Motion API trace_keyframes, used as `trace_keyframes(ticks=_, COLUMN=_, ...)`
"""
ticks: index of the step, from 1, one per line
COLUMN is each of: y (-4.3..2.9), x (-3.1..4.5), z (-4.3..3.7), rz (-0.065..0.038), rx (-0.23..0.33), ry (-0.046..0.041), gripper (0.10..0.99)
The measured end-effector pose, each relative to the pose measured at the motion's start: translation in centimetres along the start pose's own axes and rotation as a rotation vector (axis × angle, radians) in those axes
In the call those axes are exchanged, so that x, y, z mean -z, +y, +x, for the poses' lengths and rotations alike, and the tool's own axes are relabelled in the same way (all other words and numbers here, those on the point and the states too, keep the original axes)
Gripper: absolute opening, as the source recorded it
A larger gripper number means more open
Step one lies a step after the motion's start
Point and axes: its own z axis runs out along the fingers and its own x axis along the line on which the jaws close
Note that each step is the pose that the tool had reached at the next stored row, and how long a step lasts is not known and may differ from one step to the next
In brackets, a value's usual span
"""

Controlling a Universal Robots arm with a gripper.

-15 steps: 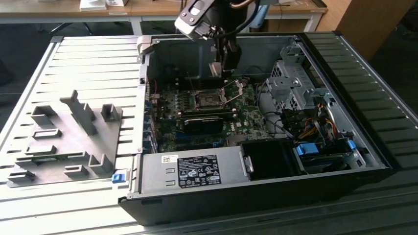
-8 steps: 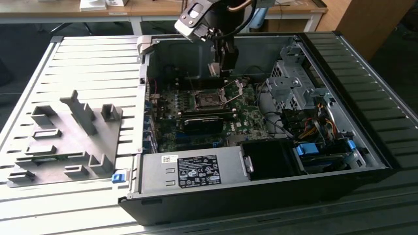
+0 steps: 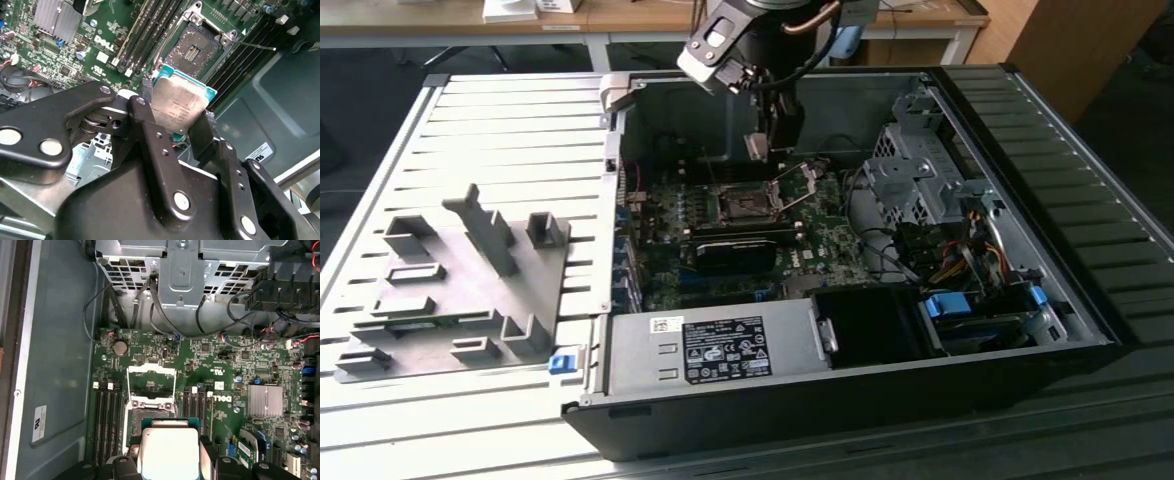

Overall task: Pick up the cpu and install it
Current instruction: 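Place the cpu into insertion slot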

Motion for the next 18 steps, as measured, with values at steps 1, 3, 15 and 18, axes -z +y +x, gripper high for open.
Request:
trace_keyframes(ticks=1, y=-0.01, x=-0.05, z=0.14, rz=0.000, rx=-0.002, ry=-0.0003, gripper=0.537)
trace_keyframes(ticks=3, y=-0.05, x=-0.26, z=0.37, rz=0.000, rx=-0.007, ry=-0.0006, gripper=0.537)
trace_keyframes(ticks=15, y=-1.01, x=-2.24, z=0.87, rz=-0.003, rx=-0.032, ry=0.0012, gripper=0.537)
trace_keyframes(ticks=18, y=-1.04, x=-2.79, z=1.05, rz=-0.003, rx=-0.030, ry=0.0016, gripper=0.537)
